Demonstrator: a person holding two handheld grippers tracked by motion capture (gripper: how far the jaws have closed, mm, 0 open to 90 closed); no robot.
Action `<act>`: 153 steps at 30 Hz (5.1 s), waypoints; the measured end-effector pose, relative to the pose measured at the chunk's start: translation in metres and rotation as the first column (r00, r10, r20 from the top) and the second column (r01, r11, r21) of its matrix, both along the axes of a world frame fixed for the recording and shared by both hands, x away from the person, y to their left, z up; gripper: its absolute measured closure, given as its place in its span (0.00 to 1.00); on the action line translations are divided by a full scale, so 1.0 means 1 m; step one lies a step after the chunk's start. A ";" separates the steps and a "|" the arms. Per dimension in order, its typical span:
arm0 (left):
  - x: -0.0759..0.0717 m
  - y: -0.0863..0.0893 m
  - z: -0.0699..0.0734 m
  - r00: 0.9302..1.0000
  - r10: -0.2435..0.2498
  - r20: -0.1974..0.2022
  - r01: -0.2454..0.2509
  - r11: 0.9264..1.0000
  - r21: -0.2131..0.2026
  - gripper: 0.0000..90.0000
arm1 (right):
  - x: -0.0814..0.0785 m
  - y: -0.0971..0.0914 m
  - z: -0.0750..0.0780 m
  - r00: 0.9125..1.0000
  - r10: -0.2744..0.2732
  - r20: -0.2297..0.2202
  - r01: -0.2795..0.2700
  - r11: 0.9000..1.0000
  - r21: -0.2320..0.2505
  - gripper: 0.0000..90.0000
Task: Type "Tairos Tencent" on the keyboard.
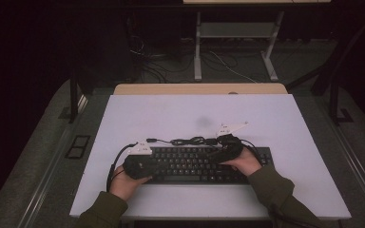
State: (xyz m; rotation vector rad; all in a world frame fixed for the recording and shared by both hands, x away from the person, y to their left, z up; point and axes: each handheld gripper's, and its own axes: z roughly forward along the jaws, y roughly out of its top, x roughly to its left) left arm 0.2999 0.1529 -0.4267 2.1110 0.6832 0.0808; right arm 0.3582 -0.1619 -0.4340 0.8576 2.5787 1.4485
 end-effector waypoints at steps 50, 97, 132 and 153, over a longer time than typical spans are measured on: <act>-0.007 -0.024 -0.006 0.994 -0.110 -0.029 0.111 0.993 0.034 0.99 | 0.000 0.000 -0.001 1.000 -0.002 0.002 0.002 1.000 0.001 0.32; 0.007 -0.026 -0.006 0.998 0.052 0.038 -0.052 0.999 -0.006 0.19 | -0.032 -0.039 0.013 0.998 0.061 -0.009 -0.061 0.998 -0.008 0.78; 0.021 -0.039 -0.003 0.995 0.073 0.067 -0.073 0.997 -0.006 0.25 | -0.048 -0.043 -0.006 0.987 0.159 -0.037 -0.163 0.977 -0.139 0.99; 0.025 -0.040 -0.006 0.996 0.064 0.055 -0.066 0.997 0.042 0.98 | -0.049 -0.042 -0.006 0.986 0.162 -0.038 -0.165 0.976 -0.141 0.99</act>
